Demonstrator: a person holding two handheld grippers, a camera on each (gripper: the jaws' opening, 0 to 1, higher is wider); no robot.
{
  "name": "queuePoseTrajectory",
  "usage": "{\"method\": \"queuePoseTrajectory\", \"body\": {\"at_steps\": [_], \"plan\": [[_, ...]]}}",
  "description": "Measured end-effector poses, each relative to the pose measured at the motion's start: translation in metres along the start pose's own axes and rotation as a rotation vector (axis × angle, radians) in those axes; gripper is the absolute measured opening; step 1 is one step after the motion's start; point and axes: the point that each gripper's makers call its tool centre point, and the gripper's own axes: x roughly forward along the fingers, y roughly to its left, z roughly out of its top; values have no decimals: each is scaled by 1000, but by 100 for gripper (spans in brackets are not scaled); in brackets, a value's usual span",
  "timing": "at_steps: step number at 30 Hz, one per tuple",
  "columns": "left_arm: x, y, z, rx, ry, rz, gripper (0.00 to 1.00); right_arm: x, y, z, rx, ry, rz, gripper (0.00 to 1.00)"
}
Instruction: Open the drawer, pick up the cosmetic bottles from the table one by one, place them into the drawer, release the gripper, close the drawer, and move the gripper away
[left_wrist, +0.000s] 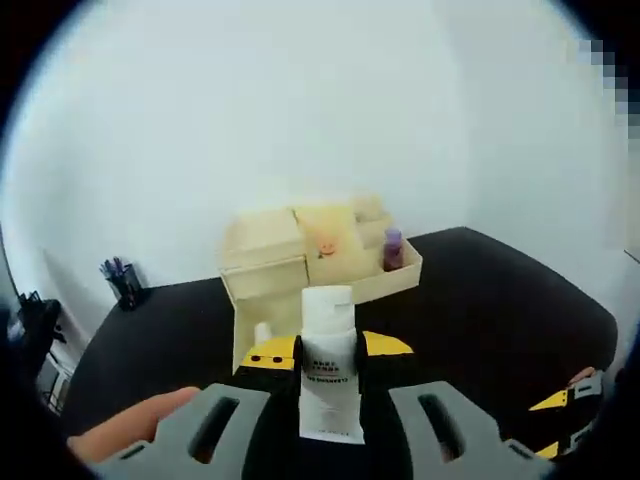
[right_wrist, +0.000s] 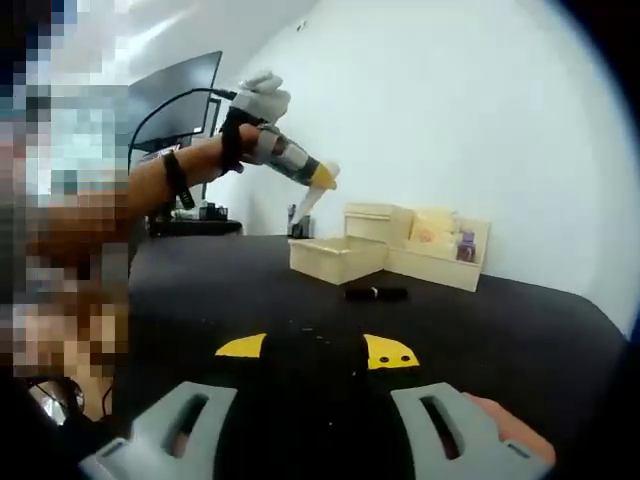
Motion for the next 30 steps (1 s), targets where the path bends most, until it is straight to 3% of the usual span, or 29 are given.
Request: {"method": "queuePoseTrajectory", "body": {"at_steps": [11,19,25,30], "plan": [[32,18,6,10,31,26,18,-1,-3,-1,15,-1,3,32],[49,23,10,0,48,39,18,-4,-11,8,83,-56,-16,31],[62,24,6,-13,52,44,18,-2,-11,5,81,-42,-22,32],[78,26,-7,-43,80,51,18,-3,-13,7,106,-58,-30,32]]}}
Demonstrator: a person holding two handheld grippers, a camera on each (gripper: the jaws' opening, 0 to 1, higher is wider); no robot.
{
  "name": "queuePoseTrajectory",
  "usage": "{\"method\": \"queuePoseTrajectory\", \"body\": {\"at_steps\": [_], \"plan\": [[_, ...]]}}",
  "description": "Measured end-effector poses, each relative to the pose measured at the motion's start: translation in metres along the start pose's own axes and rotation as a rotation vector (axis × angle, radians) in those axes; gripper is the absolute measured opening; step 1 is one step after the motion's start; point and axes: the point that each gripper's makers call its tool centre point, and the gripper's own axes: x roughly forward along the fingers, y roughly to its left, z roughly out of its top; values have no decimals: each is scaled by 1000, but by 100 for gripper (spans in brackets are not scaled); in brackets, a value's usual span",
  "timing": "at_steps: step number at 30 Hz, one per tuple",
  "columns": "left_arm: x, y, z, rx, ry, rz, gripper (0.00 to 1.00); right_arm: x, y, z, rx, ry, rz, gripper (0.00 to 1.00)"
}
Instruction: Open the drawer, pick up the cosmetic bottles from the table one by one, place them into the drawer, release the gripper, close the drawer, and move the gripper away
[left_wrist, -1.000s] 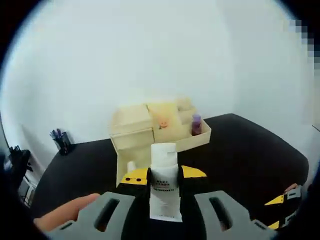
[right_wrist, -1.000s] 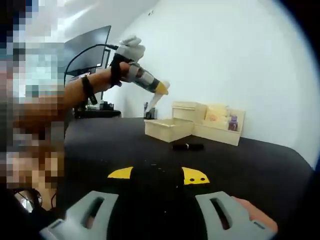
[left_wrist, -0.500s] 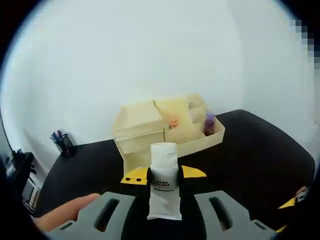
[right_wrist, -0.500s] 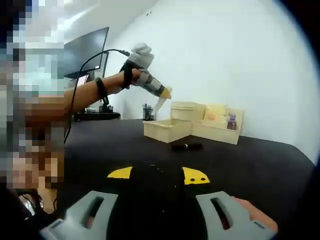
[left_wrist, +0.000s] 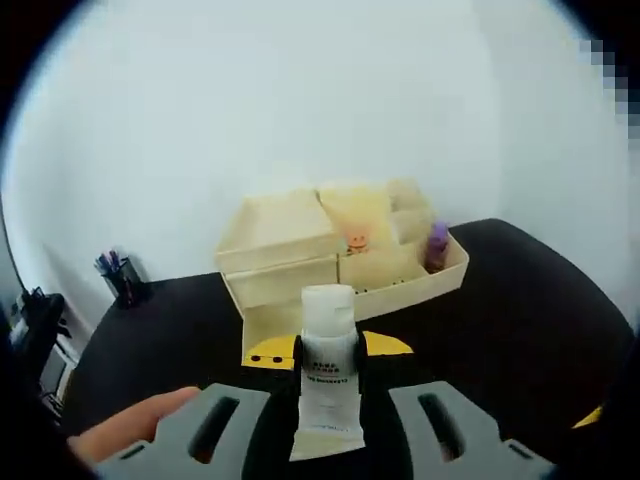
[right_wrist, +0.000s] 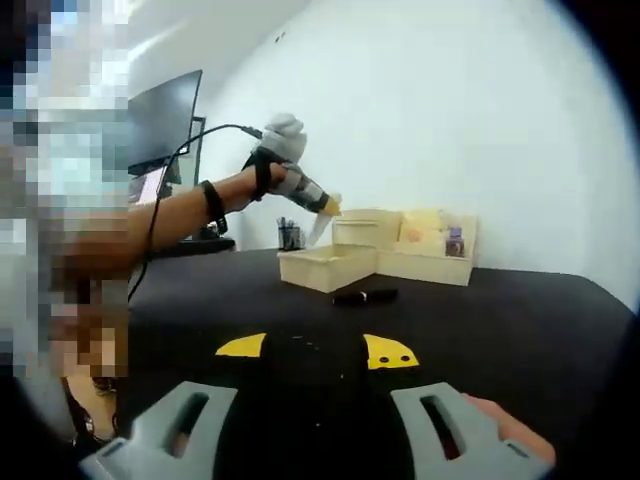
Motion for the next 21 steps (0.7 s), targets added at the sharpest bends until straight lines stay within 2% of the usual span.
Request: {"method": "queuePoseTrajectory", "body": {"at_steps": [10,18,21], "plan": [[33,4,-20,-41,83,16,18,1,0,-1,7,0,4,32],[51,7,-38,-122,154,6,18,1,-1,-3,4,7,4,31],[55,4,-50,-156,204,3,18,1,-1,-5,1,14,4,31]]}}
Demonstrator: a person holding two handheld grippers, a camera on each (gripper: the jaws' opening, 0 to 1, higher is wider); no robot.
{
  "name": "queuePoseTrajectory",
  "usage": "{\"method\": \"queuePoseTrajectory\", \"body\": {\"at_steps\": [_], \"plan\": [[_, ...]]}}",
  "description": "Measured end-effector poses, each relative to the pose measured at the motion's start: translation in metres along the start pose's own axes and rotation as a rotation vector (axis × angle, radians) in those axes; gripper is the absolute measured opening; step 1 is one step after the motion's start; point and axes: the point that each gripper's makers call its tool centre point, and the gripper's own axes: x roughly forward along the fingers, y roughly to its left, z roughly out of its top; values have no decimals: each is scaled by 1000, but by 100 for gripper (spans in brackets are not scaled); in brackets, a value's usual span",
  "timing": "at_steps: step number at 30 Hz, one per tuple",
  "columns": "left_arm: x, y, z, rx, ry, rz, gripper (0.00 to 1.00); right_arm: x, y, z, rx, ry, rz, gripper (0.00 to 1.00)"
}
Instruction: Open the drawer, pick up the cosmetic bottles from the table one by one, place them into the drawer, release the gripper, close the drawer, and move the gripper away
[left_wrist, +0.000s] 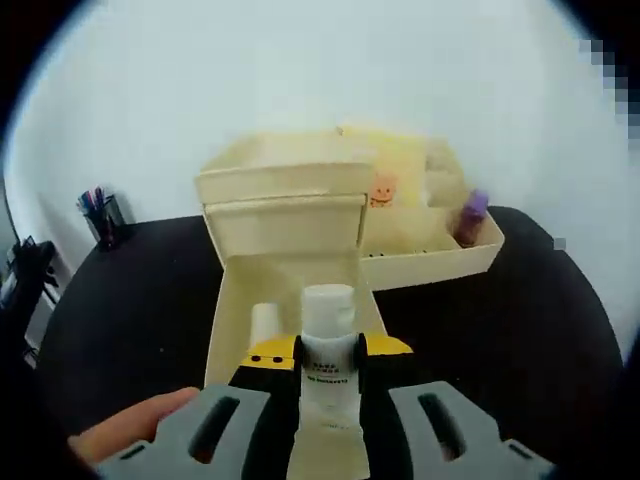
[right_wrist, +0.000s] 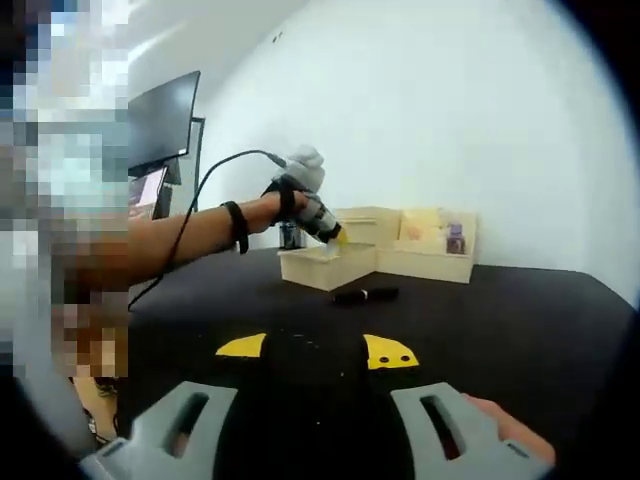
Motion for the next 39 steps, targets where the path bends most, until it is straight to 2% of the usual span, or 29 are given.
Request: {"method": "queuePoseTrajectory", "body": {"at_steps": [2,7,10,15,27,35,39], "plan": [[7,-2,-6,-44,46,-16,18,0,0,-1,-1,6,2,31],[15,0,-14,-59,83,30,18,-1,0,0,10,0,8,31],[22,1,-15,-76,97,28,18,-2,1,2,15,-7,19,31],[27,-1,-19,-93,97,19,18,-3,2,4,24,-20,30,32],[45,4,-24,-76,106,54,18,-4,3,6,37,-31,37,31],[47,2,-24,-21,103,53,18,-4,4,4,35,-23,36,31],[44,3,-18,-12,78,65,18,-4,3,4,40,-23,32,31]]}}
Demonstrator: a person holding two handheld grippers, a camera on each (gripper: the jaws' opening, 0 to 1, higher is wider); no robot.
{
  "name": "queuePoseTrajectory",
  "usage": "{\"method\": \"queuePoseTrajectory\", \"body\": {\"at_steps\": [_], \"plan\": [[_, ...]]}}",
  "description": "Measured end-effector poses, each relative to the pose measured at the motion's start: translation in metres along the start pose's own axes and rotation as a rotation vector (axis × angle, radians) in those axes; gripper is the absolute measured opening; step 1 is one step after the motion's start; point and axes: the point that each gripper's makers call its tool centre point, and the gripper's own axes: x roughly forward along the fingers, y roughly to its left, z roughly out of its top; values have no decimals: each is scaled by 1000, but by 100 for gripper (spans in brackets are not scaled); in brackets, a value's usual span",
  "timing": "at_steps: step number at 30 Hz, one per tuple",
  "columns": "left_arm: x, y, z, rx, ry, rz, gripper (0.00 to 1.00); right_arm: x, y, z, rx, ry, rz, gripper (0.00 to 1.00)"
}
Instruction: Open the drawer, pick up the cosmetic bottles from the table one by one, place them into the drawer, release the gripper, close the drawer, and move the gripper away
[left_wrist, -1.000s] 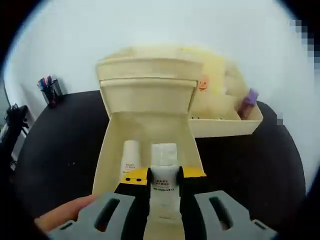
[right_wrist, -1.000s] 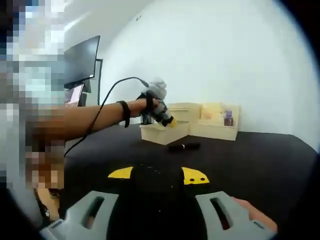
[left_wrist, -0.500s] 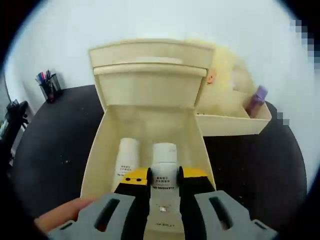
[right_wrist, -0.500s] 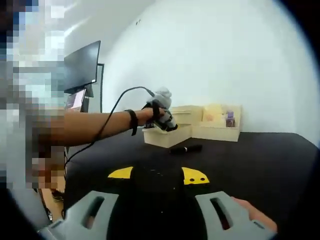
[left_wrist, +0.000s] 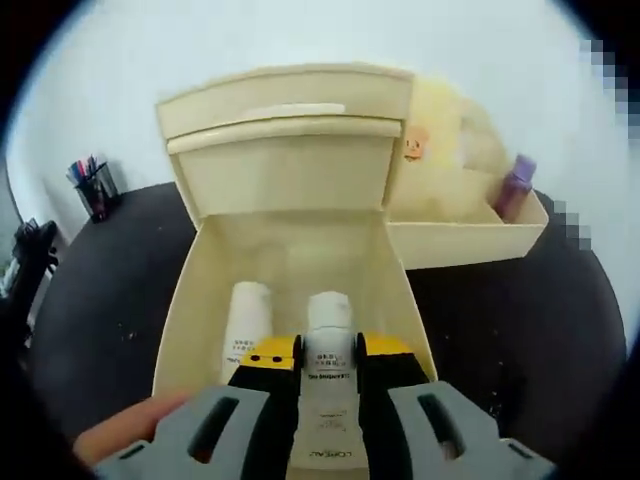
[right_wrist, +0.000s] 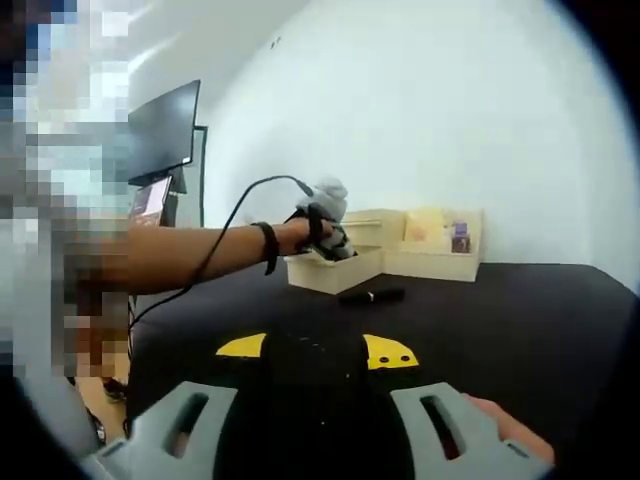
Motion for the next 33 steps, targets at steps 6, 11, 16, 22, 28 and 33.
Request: {"method": "queuePoseTrajectory", "body": {"at_steps": [6,11,16,22,28,33], "plan": [[-4,3,0,40,-9,27,18,1,-1,-2,-4,10,-6,31],[-21,11,14,59,-84,19,19,1,-2,-3,-1,21,-9,31],[-50,22,30,23,-215,-51,21,2,-3,-7,-7,40,-16,31],[-84,44,38,14,-335,-124,25,4,-5,-13,-27,78,-32,31],[-108,72,40,19,-475,-165,29,6,-7,-19,-38,118,-39,32],[-107,92,31,21,-550,-220,31,8,-9,-27,-71,162,-67,32]]}}
